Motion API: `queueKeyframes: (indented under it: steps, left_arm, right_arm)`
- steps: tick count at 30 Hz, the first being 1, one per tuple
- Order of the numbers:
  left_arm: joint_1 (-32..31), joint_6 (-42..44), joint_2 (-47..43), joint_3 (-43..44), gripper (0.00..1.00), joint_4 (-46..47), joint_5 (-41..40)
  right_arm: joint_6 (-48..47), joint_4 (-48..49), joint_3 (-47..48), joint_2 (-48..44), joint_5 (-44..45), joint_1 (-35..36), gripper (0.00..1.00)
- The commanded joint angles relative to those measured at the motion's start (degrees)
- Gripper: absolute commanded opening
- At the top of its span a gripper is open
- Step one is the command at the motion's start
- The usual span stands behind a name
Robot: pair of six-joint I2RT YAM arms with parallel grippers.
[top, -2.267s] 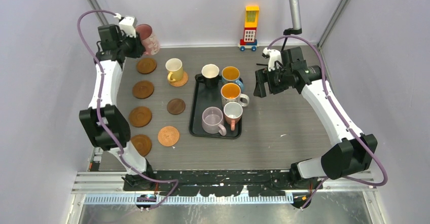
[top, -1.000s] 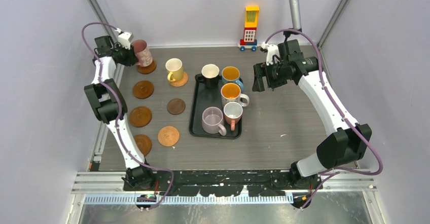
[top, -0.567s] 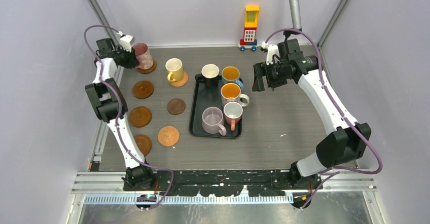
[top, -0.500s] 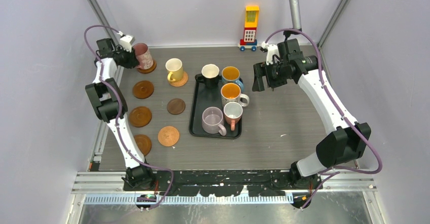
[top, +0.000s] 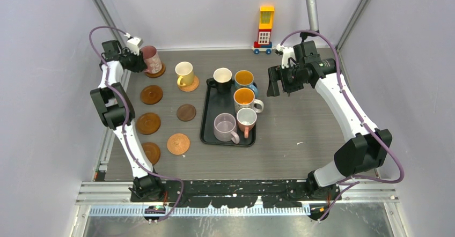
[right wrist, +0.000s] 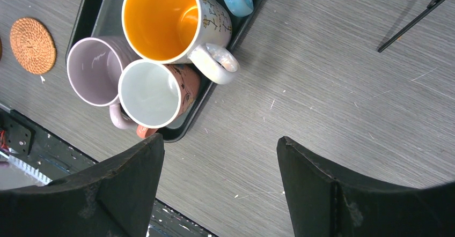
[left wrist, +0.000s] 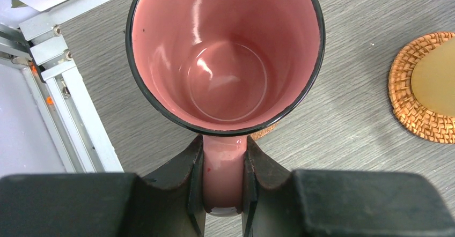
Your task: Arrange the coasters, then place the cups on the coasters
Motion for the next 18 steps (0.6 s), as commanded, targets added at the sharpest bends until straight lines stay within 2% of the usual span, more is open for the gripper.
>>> queueKeyframes:
  steps: [1, 3, 5, 8, 15, 18]
  left_arm:
    - [0.5, 1.1, -3.9, 1.2, 0.0, 4.8, 3.4]
    - [0.5, 1.2, -4.2, 0.7, 0.03, 4.8, 3.3]
    - [0.5, 1.6, -4.6, -0.2, 0.13, 4.6, 3.3]
    - [0.5, 2.4, -5.2, -1.7, 0.21, 4.5, 3.1]
    - [0.5, 2.4, -6.7, -4.0, 0.34, 4.4, 3.2]
    - [0.5, 2.5, -7.6, -4.9, 0.43, 4.3, 2.7]
  right_arm:
    - [0.1, 0.3, 2.2, -0.5, -0.3, 0.1, 0.81]
    - [0.1, 0.2, 2.1, -0.5, -0.2, 0.1, 0.81]
    - [-0.1, 0.1, 2.0, -0.6, -0.1, 0.1, 0.81]
    - [-0.1, 0.1, 1.8, -0.8, 0.0, 0.1, 0.81]
    - [-0.3, 0.1, 1.6, -1.0, 0.0, 0.1, 0.81]
    - [-0.4, 0.1, 1.7, -1.0, -0.1, 0.1, 0.81]
